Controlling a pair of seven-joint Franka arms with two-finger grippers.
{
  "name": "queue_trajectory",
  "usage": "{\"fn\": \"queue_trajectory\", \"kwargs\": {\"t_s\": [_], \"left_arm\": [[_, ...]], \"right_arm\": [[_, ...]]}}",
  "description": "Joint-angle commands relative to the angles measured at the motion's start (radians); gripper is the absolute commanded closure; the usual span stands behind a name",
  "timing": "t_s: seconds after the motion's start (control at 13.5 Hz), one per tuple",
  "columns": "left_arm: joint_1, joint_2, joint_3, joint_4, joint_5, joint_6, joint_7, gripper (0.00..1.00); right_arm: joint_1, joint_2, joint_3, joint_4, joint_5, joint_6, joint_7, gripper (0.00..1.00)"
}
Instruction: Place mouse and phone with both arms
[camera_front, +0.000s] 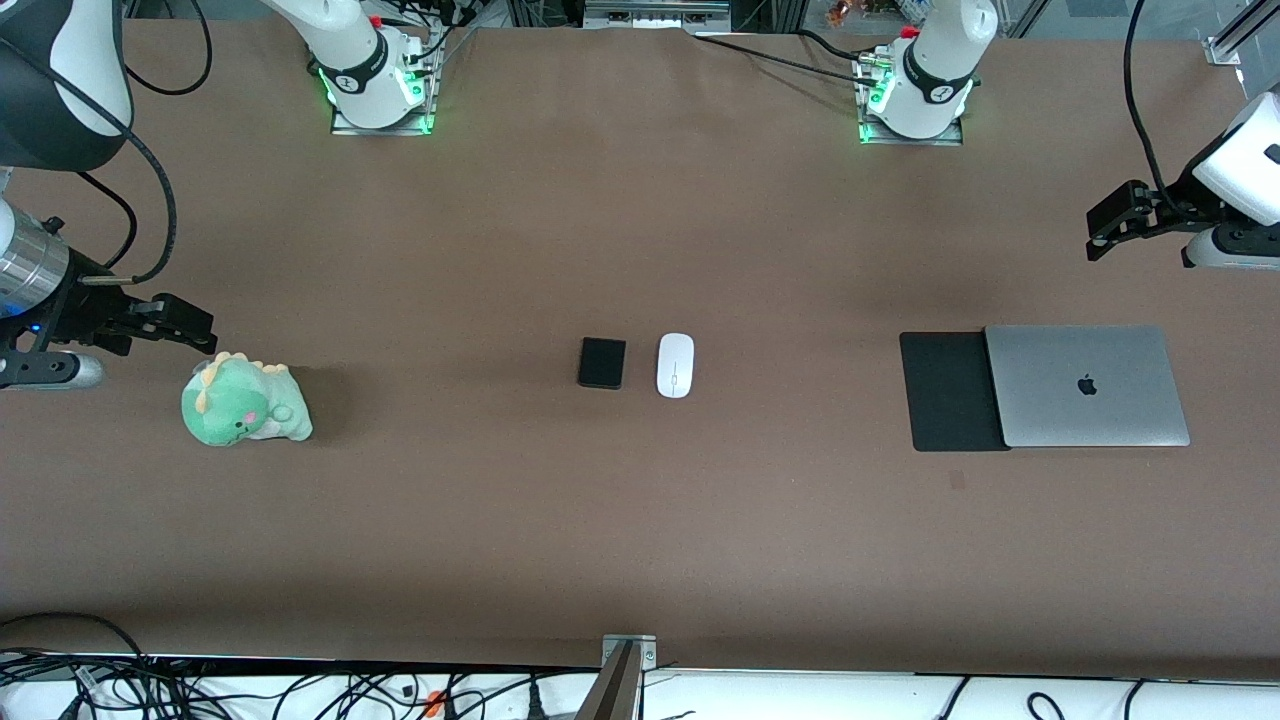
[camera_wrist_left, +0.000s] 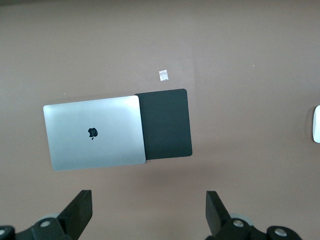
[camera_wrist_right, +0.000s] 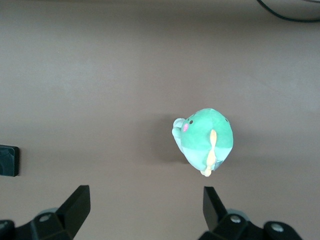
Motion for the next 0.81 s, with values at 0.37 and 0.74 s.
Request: {"fn": "queue_trajectory", "kwargs": {"t_s": [0.37, 0.74], "left_arm": [[0.002, 0.034, 0.000, 0.066, 0.021, -0.065, 0.013, 0.00], [0.005, 0.046, 0.000, 0.083, 0.012, -0.074, 0.014, 0.00]], "right_arm": [[-0.001, -0.007, 0.005, -0.006, -0.005, 0.006, 0.010, 0.00], [-0.001, -0.007, 0.005, -0.006, -0.004, 0.006, 0.008, 0.00]]}}
